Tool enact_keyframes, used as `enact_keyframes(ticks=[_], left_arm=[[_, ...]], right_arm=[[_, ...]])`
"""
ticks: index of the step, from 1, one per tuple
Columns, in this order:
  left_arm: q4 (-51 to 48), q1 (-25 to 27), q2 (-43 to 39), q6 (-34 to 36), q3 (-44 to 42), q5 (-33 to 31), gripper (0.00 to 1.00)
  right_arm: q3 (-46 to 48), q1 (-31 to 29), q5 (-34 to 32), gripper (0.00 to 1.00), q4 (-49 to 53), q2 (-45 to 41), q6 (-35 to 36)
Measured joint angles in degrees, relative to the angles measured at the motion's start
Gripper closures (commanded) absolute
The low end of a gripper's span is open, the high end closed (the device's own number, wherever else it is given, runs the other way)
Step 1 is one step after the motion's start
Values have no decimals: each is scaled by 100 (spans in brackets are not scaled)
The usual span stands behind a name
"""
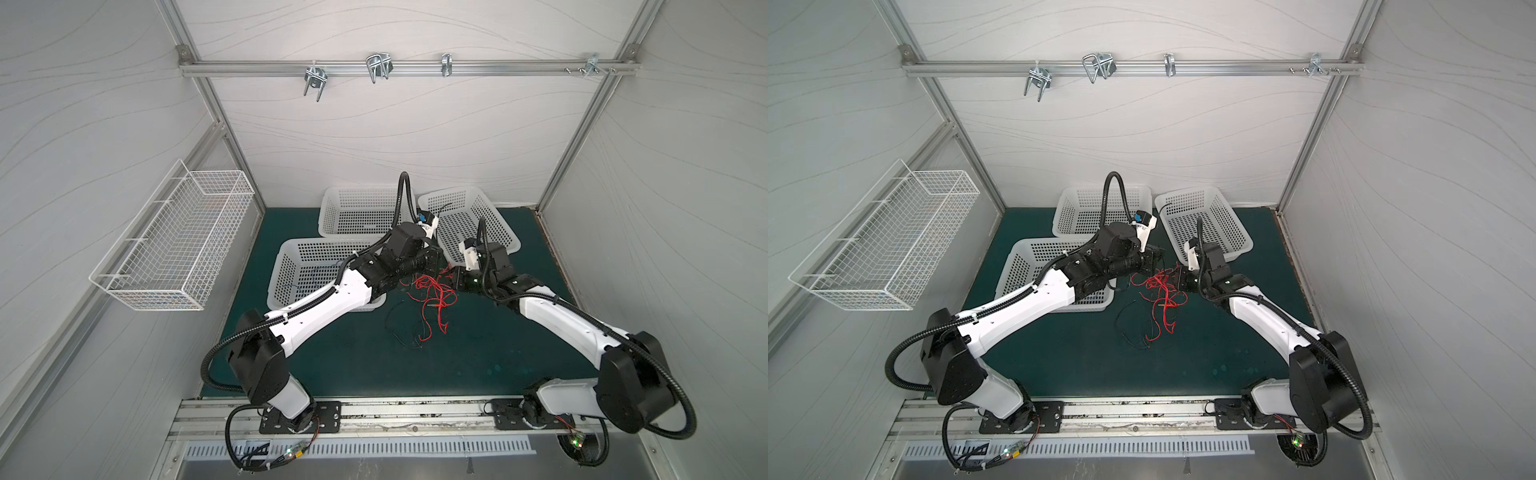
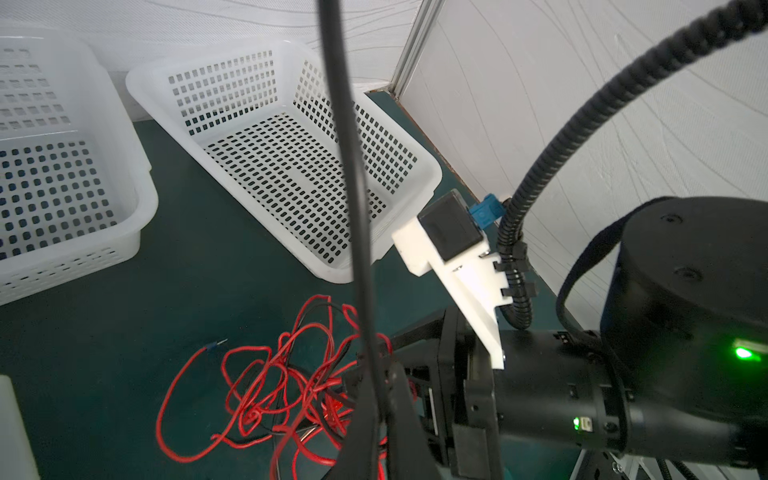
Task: Untangle the cables
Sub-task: 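Lift the black wire with the left gripper while the right gripper returns to the tangle, then raise the left gripper high, pulling the black wire out of the tangle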
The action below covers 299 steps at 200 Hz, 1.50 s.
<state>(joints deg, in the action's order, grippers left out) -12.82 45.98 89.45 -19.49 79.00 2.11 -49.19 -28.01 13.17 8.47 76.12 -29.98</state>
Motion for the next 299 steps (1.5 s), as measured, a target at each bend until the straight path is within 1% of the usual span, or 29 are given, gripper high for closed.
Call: enact_keyframes(ticks=[10, 18, 92, 111, 139, 158, 208, 229, 299], left_arm=[[-116, 0, 0, 22, 76, -37, 100], [-199, 0, 2, 44, 175, -72, 100], [-1604, 0, 39, 509, 1851, -680, 100], [-1884, 0, 4, 643, 2094, -881, 100], [-2284, 7, -219, 802, 2120, -1141, 100], [-2461, 15, -514, 890, 2116, -1377, 100], [-2479, 20, -1849, 1078, 1939, -2118, 100], [-2470, 20, -2256, 1097, 1827, -2420, 100], [-2765, 20, -2973, 1191, 1561, -3224, 100]], right_arm=[[48, 0, -13, 98, -59, 0, -15], [94, 0, -22, 100, -72, -2, -20], [577, 70, -619, 100, -240, -98, 0], [710, 175, -721, 100, -319, -90, -2], [774, 289, -822, 100, -407, 42, -2], [774, 345, -894, 100, -444, 195, -2], [802, 544, -1069, 100, -461, 549, -4], [802, 612, -1158, 100, -457, 638, -2], [802, 855, -1416, 100, -402, 839, 33]])
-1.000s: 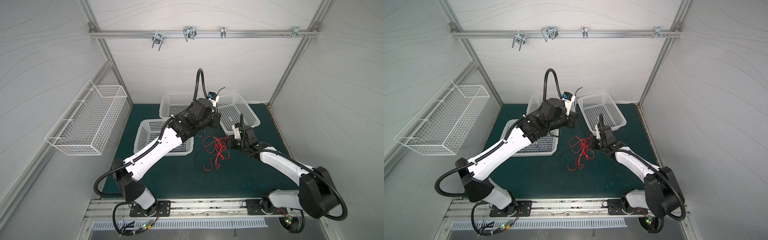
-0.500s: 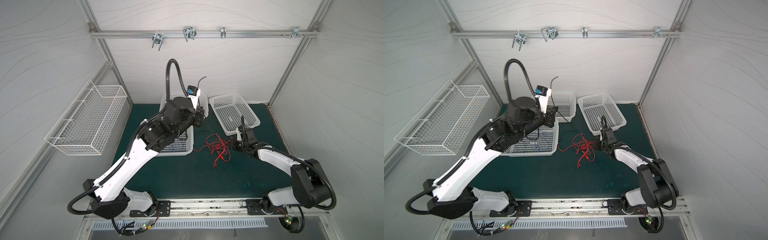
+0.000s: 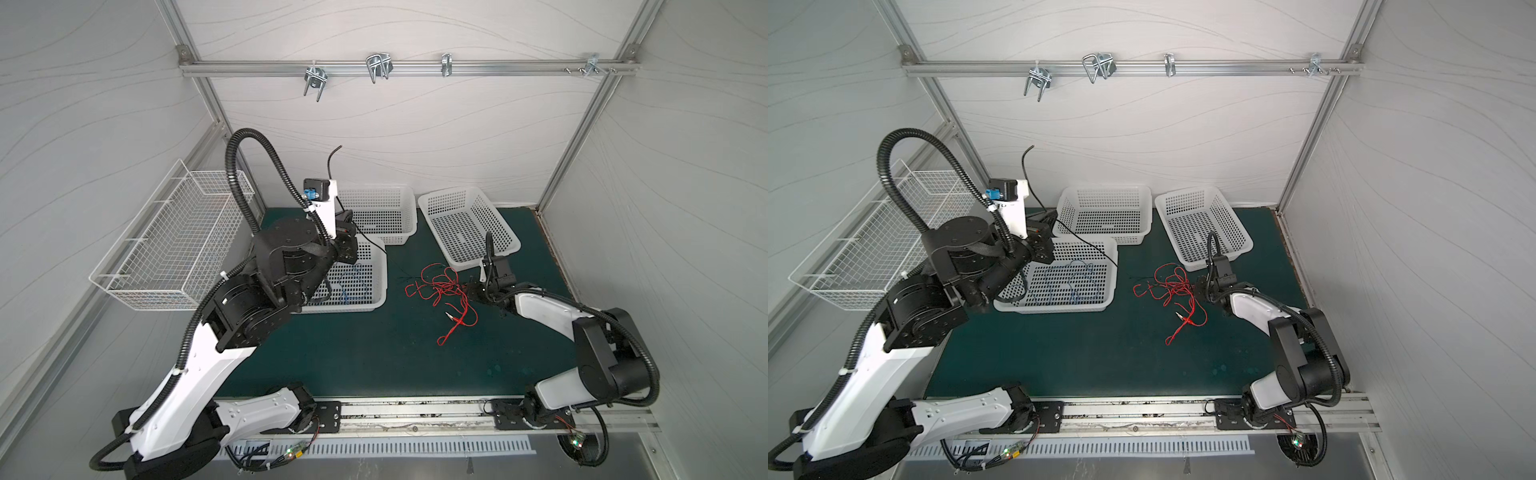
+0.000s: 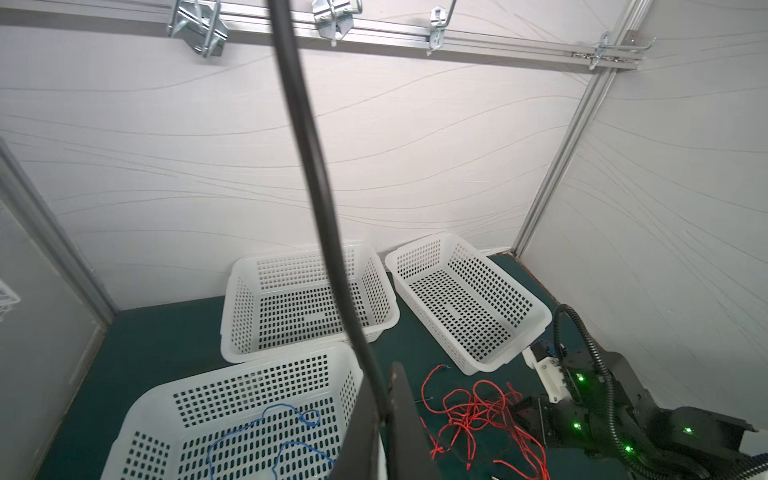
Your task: Untangle the cables
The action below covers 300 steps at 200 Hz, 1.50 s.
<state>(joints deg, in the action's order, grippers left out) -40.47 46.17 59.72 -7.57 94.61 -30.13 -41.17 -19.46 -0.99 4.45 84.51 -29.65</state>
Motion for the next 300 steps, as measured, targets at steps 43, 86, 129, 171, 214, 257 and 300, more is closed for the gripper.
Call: enact_keyframes(ticks=[43, 86, 129, 171, 214, 257, 300], left_arm=[[-129, 0, -289, -11, -155, -188, 100], [-168, 0, -103, -109, -490, 79, 100], [-162, 0, 490, -282, -831, 505, 100], [-127, 0, 780, -498, -857, 728, 100], [-120, 0, 1029, -758, -708, 879, 100], [-131, 0, 1252, -944, -525, 935, 100], [-149, 0, 1333, -1021, -308, 935, 100]], right_arm=[[-85, 11, 28, 97, 94, 0, 173], [-302, -52, 74, 78, 516, -140, 501], [-507, -286, -142, 59, 1062, -951, 896], [-509, -741, -46, 42, 909, -1867, 1421], [-245, -1412, 809, 35, 63, -2100, 1781], [-229, -2131, 1333, 33, -623, -1790, 1899], [-225, -2586, 1609, 32, -1327, -1305, 1740]])
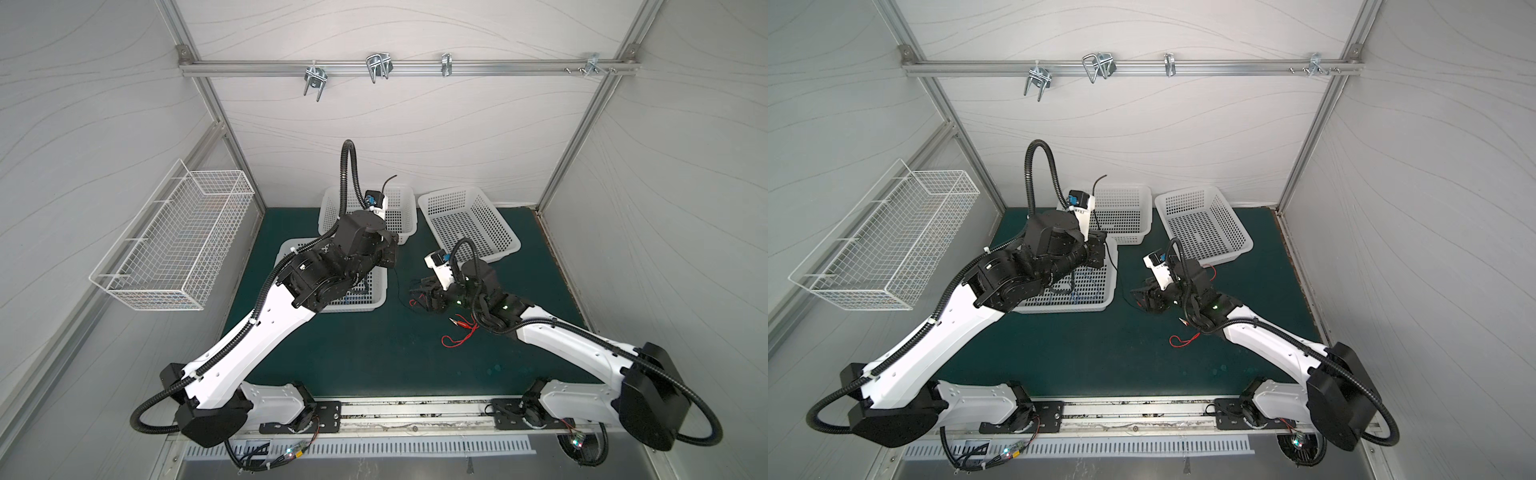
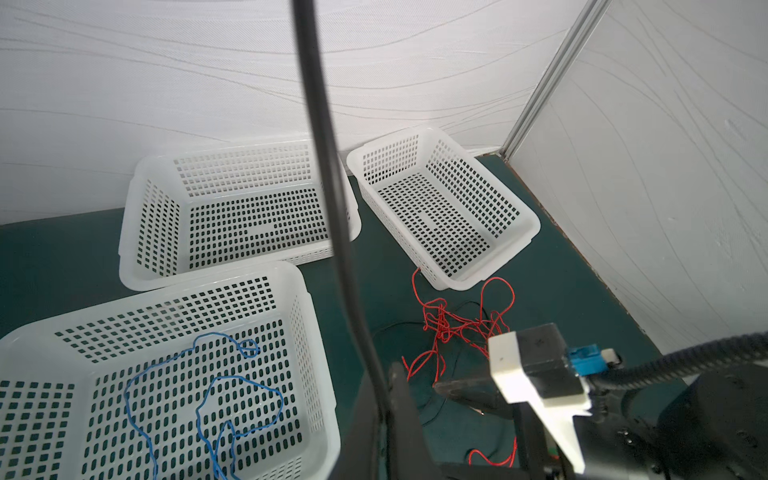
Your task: Untangle the cables
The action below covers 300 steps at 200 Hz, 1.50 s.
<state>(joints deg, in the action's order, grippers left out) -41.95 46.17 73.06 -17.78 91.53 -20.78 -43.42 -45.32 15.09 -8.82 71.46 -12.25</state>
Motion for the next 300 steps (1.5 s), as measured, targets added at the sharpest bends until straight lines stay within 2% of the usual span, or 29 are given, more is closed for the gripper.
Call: enact_keyframes(ticks=[42, 69, 98, 128, 161, 202, 259, 282, 300], left_arm=[[-22, 0, 9, -28, 61, -4, 100], [-22, 0, 4, -37, 61, -26, 100], [-20, 0, -35, -44, 57, -79, 100], [-20, -37, -214, -52, -107, -197, 100], [-26, -240, -439, -155, -466, -308, 100], [-94, -533, -531, -354, -1086, -420, 100], [31, -553, -529, -494, -1880, -188, 100], [227, -553, -529, -511, -1996, 7, 84], [422, -553, -529, -560, -2116, 177, 65]], right_arm=[[26, -271, -90, 36, -647, 647, -282], [17, -321, -92, 45, -933, 1023, -409], [-109, -374, -37, 76, -1025, 1298, -485], [-223, -428, 33, 100, -1027, 1331, -566], [-522, -428, -184, 100, -367, 1097, -568], [-1207, -428, -507, 100, 520, 282, -407], [-2262, -227, -1222, 100, 1467, -74, -76], [-2374, 214, -1362, 100, 1740, -72, -55], [-2428, 605, -1419, 100, 1864, -70, -50]])
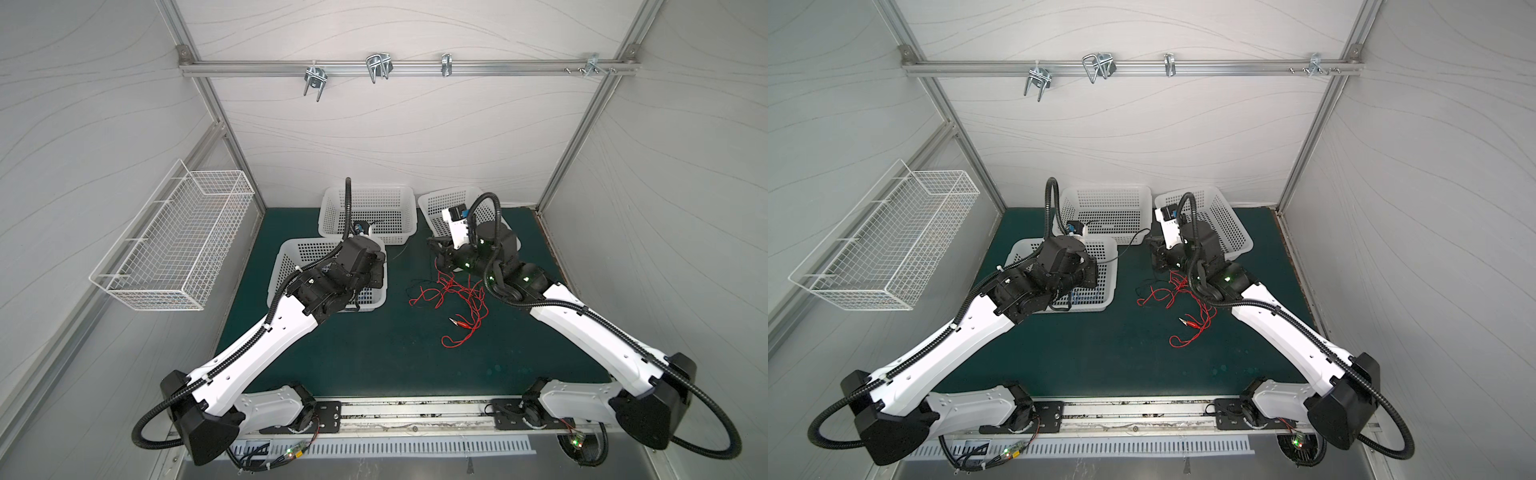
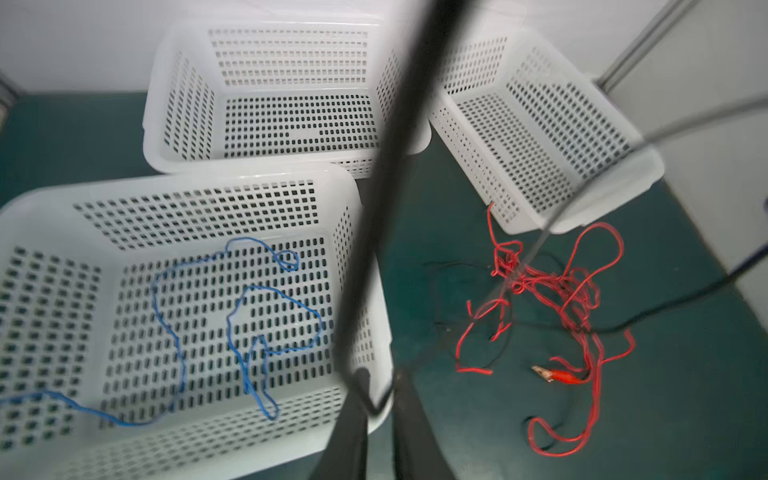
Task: Untangle the cables
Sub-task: 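Carry the black wire over the farthest basket with the right gripper while the left lowers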
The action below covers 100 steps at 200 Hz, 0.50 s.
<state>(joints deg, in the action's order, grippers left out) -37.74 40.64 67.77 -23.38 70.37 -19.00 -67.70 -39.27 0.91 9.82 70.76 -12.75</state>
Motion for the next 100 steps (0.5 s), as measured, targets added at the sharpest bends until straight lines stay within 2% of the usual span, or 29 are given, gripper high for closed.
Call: enact_keyframes(ticks=[14, 35, 100], left_arm=[[103, 0, 0, -22, -107, 116, 53], [175, 0, 0, -33, -203, 229, 44], [295, 0, -39, -90, -317, 295, 40]], right_arm=[[-98, 275, -15, 100, 79, 2, 13], [-337, 654, -2, 100, 164, 17, 24], [-962, 1508, 87, 100, 181, 46, 74]])
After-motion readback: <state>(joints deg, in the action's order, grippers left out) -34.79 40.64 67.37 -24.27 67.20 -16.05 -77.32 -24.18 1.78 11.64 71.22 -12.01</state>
